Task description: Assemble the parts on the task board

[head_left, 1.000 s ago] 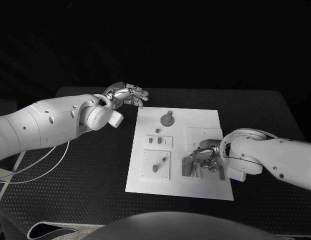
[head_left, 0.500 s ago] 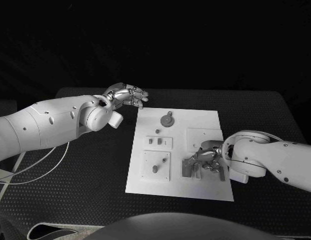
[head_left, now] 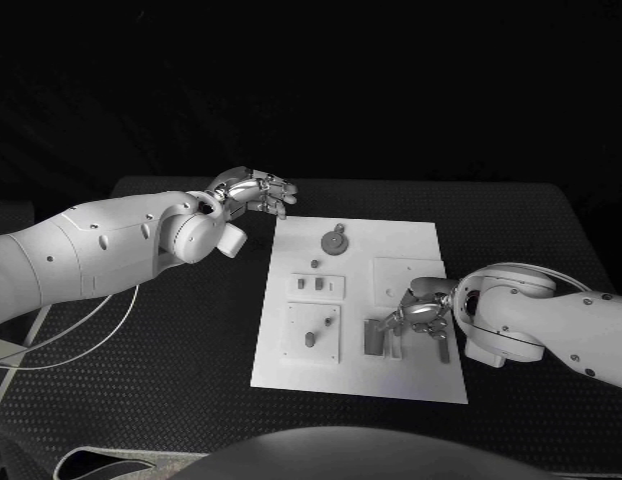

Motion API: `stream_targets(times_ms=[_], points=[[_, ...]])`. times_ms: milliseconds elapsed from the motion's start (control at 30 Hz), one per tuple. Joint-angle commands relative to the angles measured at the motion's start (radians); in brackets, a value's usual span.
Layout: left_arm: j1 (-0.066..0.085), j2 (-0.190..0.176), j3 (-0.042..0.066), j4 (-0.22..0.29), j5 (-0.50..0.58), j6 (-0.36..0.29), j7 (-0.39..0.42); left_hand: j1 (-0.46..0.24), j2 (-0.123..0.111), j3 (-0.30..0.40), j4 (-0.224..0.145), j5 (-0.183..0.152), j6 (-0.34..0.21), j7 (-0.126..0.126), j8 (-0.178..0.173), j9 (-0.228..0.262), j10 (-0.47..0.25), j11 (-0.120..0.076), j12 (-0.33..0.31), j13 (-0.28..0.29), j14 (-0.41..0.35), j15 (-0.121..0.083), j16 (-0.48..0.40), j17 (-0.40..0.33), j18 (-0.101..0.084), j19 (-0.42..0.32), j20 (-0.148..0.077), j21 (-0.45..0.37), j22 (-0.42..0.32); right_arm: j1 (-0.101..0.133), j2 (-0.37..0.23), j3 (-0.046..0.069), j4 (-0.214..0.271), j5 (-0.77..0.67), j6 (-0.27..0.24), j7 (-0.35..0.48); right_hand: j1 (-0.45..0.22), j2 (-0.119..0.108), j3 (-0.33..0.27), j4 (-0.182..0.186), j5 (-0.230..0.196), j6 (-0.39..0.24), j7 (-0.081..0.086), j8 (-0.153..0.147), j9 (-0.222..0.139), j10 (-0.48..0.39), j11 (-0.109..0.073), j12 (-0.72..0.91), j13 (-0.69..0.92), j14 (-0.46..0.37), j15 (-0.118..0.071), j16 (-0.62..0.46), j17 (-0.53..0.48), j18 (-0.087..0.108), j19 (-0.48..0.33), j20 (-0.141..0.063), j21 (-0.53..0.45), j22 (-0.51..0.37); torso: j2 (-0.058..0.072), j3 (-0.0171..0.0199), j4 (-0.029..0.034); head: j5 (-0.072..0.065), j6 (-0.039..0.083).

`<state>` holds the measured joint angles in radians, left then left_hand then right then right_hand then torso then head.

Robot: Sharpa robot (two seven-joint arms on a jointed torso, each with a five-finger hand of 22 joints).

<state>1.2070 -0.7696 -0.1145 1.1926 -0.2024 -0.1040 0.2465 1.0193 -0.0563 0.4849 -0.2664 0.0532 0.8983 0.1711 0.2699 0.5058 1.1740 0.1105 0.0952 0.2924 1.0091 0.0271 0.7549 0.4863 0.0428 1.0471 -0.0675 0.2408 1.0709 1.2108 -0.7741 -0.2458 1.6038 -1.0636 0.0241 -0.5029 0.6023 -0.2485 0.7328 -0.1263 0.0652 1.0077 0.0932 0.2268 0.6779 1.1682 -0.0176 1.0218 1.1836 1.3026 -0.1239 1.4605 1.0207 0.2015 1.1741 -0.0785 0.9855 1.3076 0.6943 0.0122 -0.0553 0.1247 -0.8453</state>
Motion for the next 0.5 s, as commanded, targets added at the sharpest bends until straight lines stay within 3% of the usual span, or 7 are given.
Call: stream_targets(times_ms=[33, 133, 300, 367, 467, 500], points=[[0.001, 0.0, 0.001, 0.001, 0.005, 0.013, 0.007, -0.009, 0.001, -0.002, 0.006, 0.003, -0.006, -0.001, 0.006, -0.001, 0.005, 0.002, -0.002, -0.001, 0.008, 0.002, -0.007, 0.001, 0.009, 0.007, -0.003, -0.005, 0.001, 0.001, -0.01, 0.0, 0.011, -0.101, -0.086, 0.098, 0.04, -0.002, 0.005, -0.015, 0.0, -0.021, 0.009, -0.008, 0.0, -0.012, 0.007, 0.004, 0.001, -0.018, 0.007, -0.011, -0.02, 0.06, -0.004, 0.003, -0.007, 0.01, 0.0, 0.0001, -0.0007, -0.002, 0.002], [0.001, 0.001, 0.001, 0.002, 0.005, 0.014, 0.007, -0.009, 0.001, -0.002, 0.006, 0.003, -0.006, -0.001, 0.006, -0.001, 0.005, 0.002, -0.002, -0.001, 0.008, 0.002, -0.007, 0.001, 0.009, 0.007, -0.003, -0.005, 0.001, 0.001, -0.02, 0.0, 0.018, -0.149, -0.114, 0.161, 0.103, 0.01, 0.002, -0.046, -0.001, -0.036, 0.018, -0.013, 0.002, -0.026, 0.016, 0.004, 0.003, -0.04, 0.016, -0.021, -0.045, 0.06, -0.016, 0.011, -0.011, 0.011, 0.0, -0.0003, -0.0011, -0.002, 0.002], [0.001, 0.0, 0.001, 0.002, 0.005, 0.014, 0.006, -0.009, 0.001, -0.001, 0.006, 0.003, -0.006, -0.001, 0.006, -0.001, 0.005, 0.002, -0.002, -0.001, 0.008, 0.002, -0.007, 0.002, 0.009, 0.007, -0.003, -0.006, 0.001, 0.001, -0.047, 0.0, 0.014, -0.253, -0.191, 0.348, 0.253, 0.029, -0.007, -0.128, 0.0, -0.062, 0.029, -0.022, 0.002, -0.038, 0.028, 0.014, 0.008, -0.071, 0.028, -0.034, -0.074, 0.06, -0.038, 0.023, -0.017, 0.013, 0.0, 0.0002, 0.0004, -0.002, 0.003], [0.001, 0.0, 0.001, 0.001, 0.005, 0.013, 0.007, -0.009, 0.001, -0.001, 0.006, 0.003, -0.006, -0.001, 0.006, -0.001, 0.004, 0.002, -0.002, -0.001, 0.008, 0.002, -0.008, 0.002, 0.009, 0.007, -0.003, -0.006, 0.001, 0.001, -0.058, 0.0, 0.014, -0.305, -0.219, 0.411, 0.32, 0.046, -0.01, -0.162, 0.0, -0.081, 0.035, -0.03, 0.0, -0.067, 0.035, 0.007, 0.008, -0.097, 0.034, -0.044, -0.074, 0.058, -0.064, 0.034, -0.028, 0.013, 0.0, 0.0002, 0.0002, -0.002, 0.004], [0.001, -0.001, 0.001, 0.001, 0.005, 0.013, 0.007, -0.009, 0.001, -0.001, 0.006, 0.003, -0.006, -0.001, 0.006, -0.002, 0.004, 0.002, -0.002, -0.001, 0.008, 0.002, -0.008, 0.002, 0.009, 0.007, -0.003, -0.006, 0.001, 0.001, -0.066, -0.001, 0.011, -0.388, -0.275, 0.518, 0.463, 0.055, -0.047, -0.165, -0.001, -0.119, 0.051, -0.044, -0.002, -0.112, 0.051, 0.016, 0.008, -0.148, 0.05, -0.045, -0.067, 0.057, -0.114, 0.062, -0.037, 0.019, 0.0, 0.0006, -0.0011, -0.001, 0.004], [0.001, -0.001, 0.001, 0.001, 0.005, 0.013, 0.007, -0.009, 0.001, -0.001, 0.006, 0.003, -0.006, -0.001, 0.006, -0.002, 0.004, 0.002, -0.002, -0.001, 0.008, 0.002, -0.008, 0.002, 0.009, 0.007, -0.003, -0.006, 0.001, 0.001, -0.067, -0.001, 0.009, -0.416, -0.293, 0.554, 0.497, 0.056, -0.052, -0.166, 0.0, -0.124, 0.046, -0.045, -0.002, -0.119, 0.045, 0.02, 0.008, -0.158, 0.046, -0.045, -0.066, 0.058, -0.124, 0.068, -0.039, 0.019, 0.0, 0.0006, -0.0011, -0.001, 0.004]])
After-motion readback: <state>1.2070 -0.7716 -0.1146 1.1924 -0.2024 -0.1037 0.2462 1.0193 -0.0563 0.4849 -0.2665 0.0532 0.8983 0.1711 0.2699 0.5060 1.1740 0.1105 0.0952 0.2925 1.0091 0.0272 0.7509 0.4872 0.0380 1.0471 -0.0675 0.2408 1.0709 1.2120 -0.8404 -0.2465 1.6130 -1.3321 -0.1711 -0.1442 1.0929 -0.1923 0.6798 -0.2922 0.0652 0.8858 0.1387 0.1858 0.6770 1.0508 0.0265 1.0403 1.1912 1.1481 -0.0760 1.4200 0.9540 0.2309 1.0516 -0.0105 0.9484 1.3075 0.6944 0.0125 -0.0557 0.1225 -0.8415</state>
